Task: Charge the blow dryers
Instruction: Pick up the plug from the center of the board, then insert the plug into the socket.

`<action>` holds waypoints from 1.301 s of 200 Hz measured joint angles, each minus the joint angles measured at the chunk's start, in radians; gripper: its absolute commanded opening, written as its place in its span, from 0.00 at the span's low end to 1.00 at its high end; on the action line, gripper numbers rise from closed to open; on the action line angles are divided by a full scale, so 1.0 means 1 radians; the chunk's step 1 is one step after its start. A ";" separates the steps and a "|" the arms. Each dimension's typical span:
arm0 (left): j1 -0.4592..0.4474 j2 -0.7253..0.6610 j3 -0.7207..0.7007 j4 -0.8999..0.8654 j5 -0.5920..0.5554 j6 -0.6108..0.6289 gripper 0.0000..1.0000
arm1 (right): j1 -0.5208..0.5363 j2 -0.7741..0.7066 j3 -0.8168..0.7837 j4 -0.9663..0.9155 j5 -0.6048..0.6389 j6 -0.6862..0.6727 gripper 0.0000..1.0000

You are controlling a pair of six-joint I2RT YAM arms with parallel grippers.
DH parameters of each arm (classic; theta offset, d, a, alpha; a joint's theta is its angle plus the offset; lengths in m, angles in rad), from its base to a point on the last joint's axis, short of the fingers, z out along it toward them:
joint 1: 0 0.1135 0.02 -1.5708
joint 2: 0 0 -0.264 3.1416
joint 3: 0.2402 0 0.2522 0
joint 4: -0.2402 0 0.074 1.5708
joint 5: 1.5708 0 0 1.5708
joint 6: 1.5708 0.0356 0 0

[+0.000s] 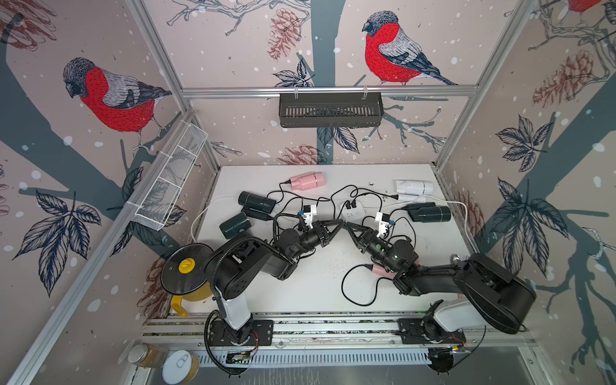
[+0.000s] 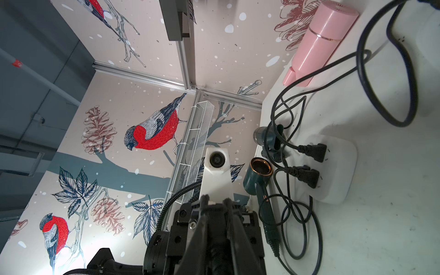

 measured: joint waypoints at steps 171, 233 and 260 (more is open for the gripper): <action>0.013 -0.518 0.149 -1.045 0.011 0.667 0.99 | -0.238 -0.074 0.580 -1.248 -0.037 -0.758 0.06; 0.019 -0.583 0.124 -1.192 -0.016 0.797 0.97 | -0.253 0.225 0.916 -1.581 0.054 -1.093 0.04; 0.019 -0.579 0.124 -1.207 -0.005 0.823 0.97 | -0.253 0.322 1.005 -1.666 0.086 -1.159 0.04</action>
